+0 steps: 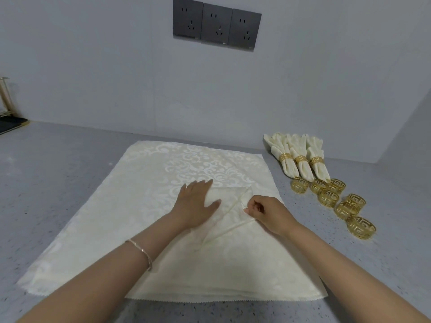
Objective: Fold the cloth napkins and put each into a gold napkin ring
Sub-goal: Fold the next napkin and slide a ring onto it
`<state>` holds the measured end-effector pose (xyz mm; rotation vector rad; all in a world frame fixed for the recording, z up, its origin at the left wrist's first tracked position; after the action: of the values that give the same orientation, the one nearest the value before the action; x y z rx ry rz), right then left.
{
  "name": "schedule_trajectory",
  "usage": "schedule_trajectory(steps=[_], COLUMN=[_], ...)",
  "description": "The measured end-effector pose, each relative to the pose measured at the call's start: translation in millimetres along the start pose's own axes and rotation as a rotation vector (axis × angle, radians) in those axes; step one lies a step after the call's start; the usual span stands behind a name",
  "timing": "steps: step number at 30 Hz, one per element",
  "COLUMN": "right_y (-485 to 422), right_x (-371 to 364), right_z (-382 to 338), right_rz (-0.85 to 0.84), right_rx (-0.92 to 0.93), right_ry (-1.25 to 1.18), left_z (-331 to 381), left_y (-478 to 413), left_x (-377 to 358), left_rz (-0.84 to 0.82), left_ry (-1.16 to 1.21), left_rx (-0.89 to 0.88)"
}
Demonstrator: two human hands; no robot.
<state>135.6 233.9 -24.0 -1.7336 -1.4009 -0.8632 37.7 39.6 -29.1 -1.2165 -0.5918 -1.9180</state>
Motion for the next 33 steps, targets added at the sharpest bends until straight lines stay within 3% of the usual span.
schedule_trajectory(steps=[8, 12, 15, 18, 21, 24, 30, 33], right_y=[-3, -4, -2, 3, 11, 17, 29, 50], right_x=[8, 11, 8, 2, -7, -14, -14, -14], right_z=[-11, -12, -9, -8, -8, -8, -15, -29], right_rz=[0.020, 0.049, 0.072, 0.150, 0.233, 0.316, 0.390, 0.314], right_rx=[-0.021, -0.072, -0.171, -0.241, -0.245, -0.209, -0.132, -0.038], right_ry=[0.179, 0.231, 0.218, 0.183, 0.189, 0.192, 0.125, 0.086], left_z=[12, 26, 40, 50, 59, 61, 50, 50], left_y=[7, 29, 40, 39, 36, 38, 35, 35], left_x=[26, 27, 21, 20, 9, -11, -29, -29], left_rz=[0.131, -0.045, -0.165, -0.092, -0.070, -0.180, -0.217, -0.231], left_ry=[-0.258, -0.207, -0.189, -0.397, -0.489, -0.386, -0.317, -0.294], left_rx=[0.129, 0.139, 0.068, -0.037, -0.272, -0.457, -0.456, -0.463])
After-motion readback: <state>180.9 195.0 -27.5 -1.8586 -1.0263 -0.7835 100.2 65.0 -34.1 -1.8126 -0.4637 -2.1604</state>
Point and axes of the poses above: each hand's wrist, its own y-axis away from the middle knuckle, its own x-axis out of the back of the hand, z = x × y, the point moved 3 cm from there along -y, towards the middle knuckle, and after that the axes turned 4 degrees about x, right-handed, at the moved point
